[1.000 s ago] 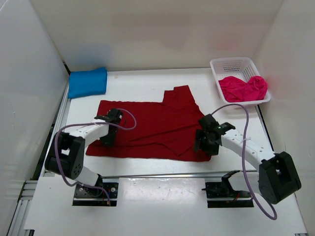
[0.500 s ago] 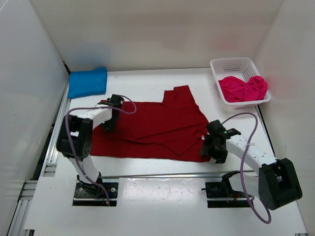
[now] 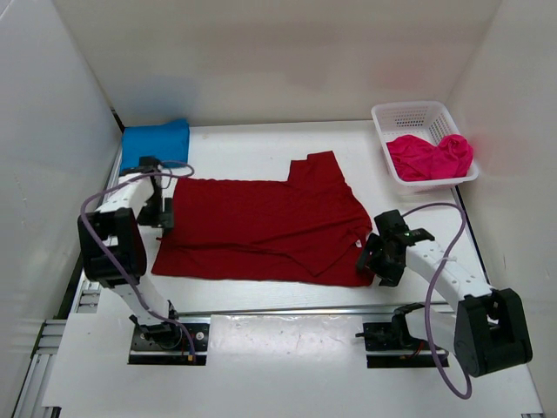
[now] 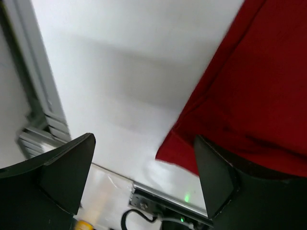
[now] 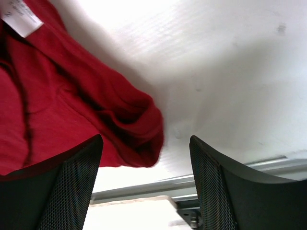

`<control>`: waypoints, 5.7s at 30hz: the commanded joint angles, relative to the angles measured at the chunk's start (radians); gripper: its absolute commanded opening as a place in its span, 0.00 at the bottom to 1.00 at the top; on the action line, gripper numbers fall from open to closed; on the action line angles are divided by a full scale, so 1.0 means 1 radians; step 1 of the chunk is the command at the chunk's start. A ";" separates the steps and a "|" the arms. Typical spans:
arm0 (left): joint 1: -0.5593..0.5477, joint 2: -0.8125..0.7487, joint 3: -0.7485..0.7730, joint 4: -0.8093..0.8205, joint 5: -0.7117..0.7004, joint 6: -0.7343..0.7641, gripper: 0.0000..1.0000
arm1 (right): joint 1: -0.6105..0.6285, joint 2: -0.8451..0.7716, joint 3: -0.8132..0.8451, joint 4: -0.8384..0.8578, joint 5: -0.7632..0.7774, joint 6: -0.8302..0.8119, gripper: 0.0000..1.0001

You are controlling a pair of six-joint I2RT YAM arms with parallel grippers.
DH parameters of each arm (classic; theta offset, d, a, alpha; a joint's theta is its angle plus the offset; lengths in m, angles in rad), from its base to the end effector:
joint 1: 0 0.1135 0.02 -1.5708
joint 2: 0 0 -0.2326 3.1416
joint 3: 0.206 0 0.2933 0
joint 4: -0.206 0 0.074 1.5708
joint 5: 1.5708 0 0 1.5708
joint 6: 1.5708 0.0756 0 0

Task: Fold and stack the t-shirts
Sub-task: Fold the flattened tshirt in 1/3 of the way

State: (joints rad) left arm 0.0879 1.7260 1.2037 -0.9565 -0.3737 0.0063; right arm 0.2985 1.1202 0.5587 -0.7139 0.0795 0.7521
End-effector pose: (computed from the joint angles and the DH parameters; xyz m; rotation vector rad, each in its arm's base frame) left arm 0.3442 0.0580 0.1083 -0.1491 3.0106 0.5757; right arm 0.2284 0.0640 0.0779 0.6560 2.7677 0.1143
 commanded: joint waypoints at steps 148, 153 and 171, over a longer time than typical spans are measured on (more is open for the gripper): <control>-1.386 0.267 0.309 0.185 0.105 -0.006 0.58 | -0.091 0.423 0.322 0.123 -0.192 -0.258 0.37; -1.375 0.288 0.318 0.185 0.105 -0.006 0.48 | -0.091 0.444 0.342 0.123 -0.182 -0.248 0.36; -1.357 0.288 0.338 0.174 0.124 -0.006 0.16 | -0.071 0.495 0.420 0.142 -0.173 -0.208 0.36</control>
State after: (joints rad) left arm -1.2713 2.0262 1.5043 -0.7799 -0.2718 0.0017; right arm 0.2249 1.5997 0.9329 -0.5797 -0.1074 0.5320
